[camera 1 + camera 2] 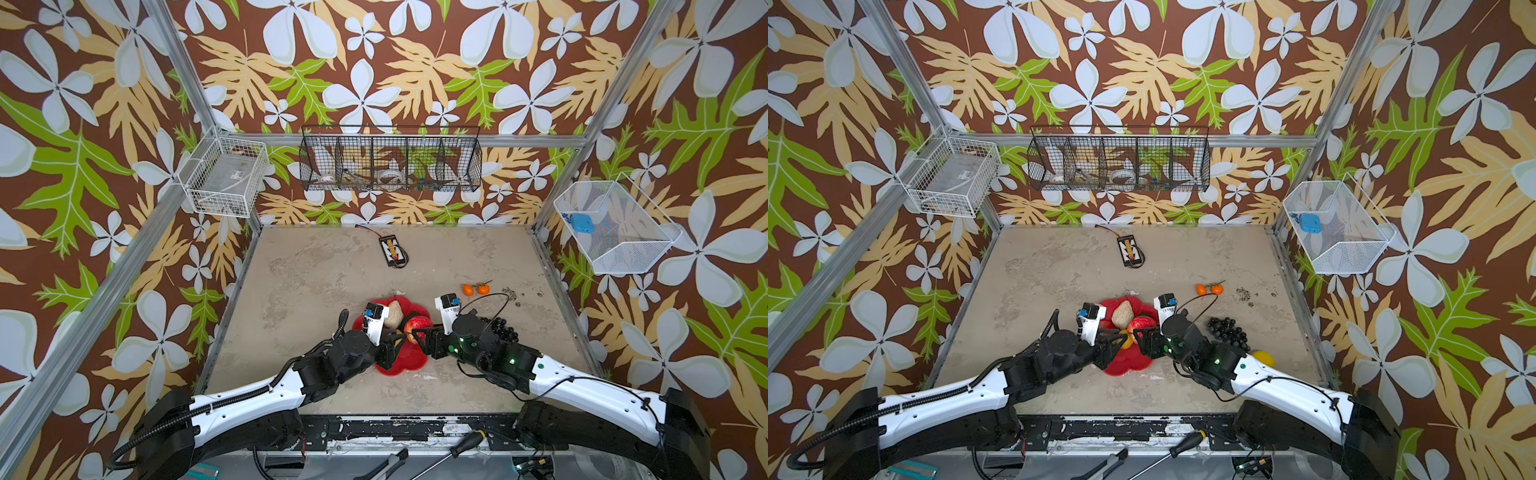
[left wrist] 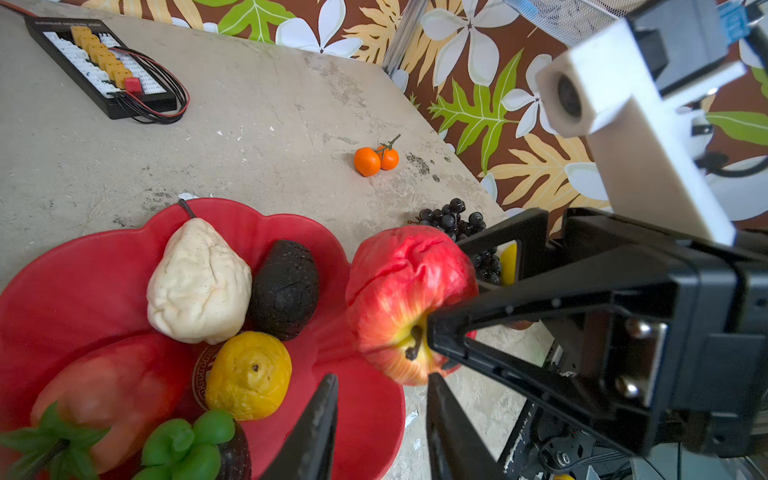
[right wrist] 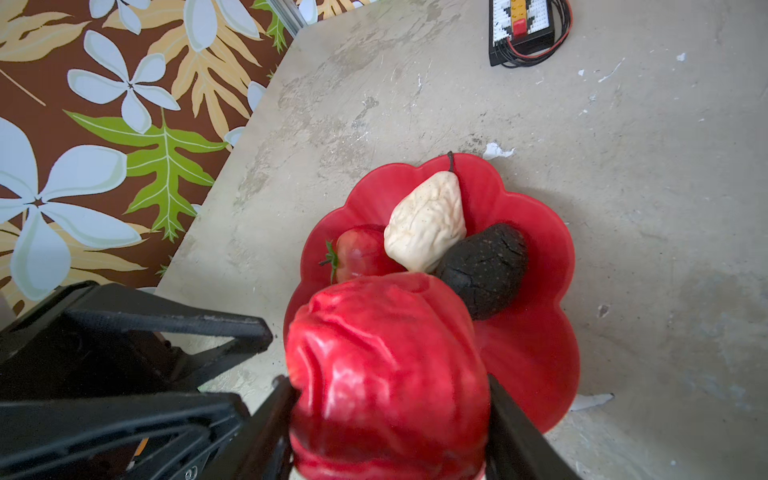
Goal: Place and organize the fake fruits in the fruit bowl
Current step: 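Hold the apple to the left gripper while the left gripper grasps it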
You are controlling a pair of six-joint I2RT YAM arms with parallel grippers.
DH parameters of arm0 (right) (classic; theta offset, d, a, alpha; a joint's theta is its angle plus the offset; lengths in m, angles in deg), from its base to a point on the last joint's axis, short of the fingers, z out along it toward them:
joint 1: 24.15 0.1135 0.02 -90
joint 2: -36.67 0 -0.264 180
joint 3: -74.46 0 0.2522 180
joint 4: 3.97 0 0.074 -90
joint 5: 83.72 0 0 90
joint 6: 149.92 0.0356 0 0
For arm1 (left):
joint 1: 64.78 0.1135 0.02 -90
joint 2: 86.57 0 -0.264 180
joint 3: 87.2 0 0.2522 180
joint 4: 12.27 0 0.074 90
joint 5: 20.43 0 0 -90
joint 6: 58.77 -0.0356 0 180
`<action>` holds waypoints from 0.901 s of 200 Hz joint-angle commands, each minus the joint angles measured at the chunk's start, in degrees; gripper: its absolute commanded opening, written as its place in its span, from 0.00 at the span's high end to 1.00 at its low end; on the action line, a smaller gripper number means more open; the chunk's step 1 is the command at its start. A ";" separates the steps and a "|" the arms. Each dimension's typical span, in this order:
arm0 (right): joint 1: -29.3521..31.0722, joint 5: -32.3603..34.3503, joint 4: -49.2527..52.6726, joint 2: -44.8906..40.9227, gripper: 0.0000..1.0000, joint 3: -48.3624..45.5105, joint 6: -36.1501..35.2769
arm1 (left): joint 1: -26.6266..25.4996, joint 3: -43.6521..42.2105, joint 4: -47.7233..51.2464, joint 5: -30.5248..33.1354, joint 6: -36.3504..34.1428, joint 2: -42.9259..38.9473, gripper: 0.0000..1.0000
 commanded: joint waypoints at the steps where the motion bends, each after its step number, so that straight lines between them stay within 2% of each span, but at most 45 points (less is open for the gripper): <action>1: 0.77 1.84 -1.78 0.69 0.36 0.47 0.91 | 0.09 0.31 -2.70 -1.36 0.47 0.20 0.63; 44: 2.11 2.83 -2.05 1.84 0.36 1.39 1.02 | 0.10 0.05 -2.72 -1.60 0.39 0.52 0.68; 105: 2.83 2.72 -2.32 3.03 0.36 1.97 0.91 | 0.04 0.04 -2.70 -1.59 0.21 0.59 0.81; 180: 3.22 2.27 -2.15 3.46 0.36 2.46 0.56 | 0.11 -0.04 -2.44 -1.38 -0.05 0.77 0.83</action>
